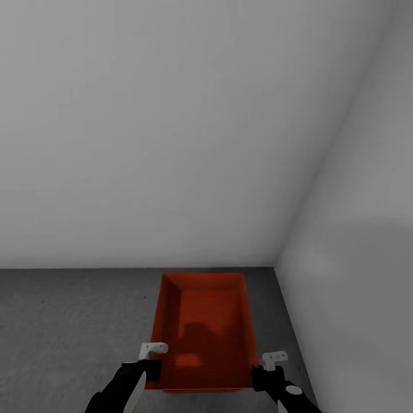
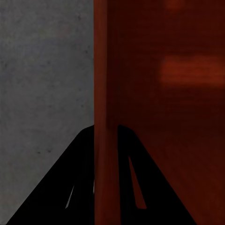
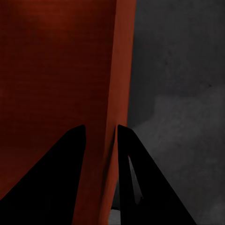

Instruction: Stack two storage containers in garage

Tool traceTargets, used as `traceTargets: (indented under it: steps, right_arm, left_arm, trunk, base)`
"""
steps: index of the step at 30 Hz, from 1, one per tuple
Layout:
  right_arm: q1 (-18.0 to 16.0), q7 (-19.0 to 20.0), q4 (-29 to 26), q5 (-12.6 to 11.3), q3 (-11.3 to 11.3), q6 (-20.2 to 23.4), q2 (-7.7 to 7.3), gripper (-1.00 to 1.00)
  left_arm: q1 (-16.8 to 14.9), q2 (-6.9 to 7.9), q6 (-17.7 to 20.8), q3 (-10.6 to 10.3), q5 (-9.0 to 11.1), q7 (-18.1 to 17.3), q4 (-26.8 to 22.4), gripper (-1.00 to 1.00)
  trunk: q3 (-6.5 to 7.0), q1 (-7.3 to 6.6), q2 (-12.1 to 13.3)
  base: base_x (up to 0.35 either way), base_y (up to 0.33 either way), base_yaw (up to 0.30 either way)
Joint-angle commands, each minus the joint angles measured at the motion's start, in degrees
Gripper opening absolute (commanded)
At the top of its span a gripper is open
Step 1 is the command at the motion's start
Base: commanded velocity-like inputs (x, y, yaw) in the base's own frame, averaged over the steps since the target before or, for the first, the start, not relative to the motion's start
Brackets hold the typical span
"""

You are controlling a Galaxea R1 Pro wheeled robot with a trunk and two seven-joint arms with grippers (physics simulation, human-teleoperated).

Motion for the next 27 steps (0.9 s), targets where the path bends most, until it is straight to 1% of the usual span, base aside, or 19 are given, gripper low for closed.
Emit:
traceTargets:
  steps: [1, 21, 27]
  right_arm:
    - [0.03, 0.16, -0.10, -0.33, 3.59, -0.21, 0.00, -1.00]
    - [0.03, 0.16, -0.10, -0.31, 3.59, -0.21, 0.00, -1.00]
    - [0.03, 0.16, -0.10, -0.31, 3.60, -0.21, 0.00, -1.00]
  left_arm:
    - [-0.06, -0.13, 0.48, 1.18, -0.29, 0.26, -0.10, -1.00]
    - [-0.06, 0.02, 0.49, 1.19, -0.29, 0.26, -0.10, -1.00]
    - [-0.06, 0.13, 0.50, 1.20, -0.29, 0.26, -0.10, -1.00]
  trunk:
    - [-0.13, 0.02, -0.09]
    - [-0.23, 0.02, -0.09]
    - [-0.23, 0.02, -0.09]
  base:
    - [0.000, 0.000, 0.000]
    - [0.002, 0.000, 0.000]
    - [0.195, 0.000, 0.000]
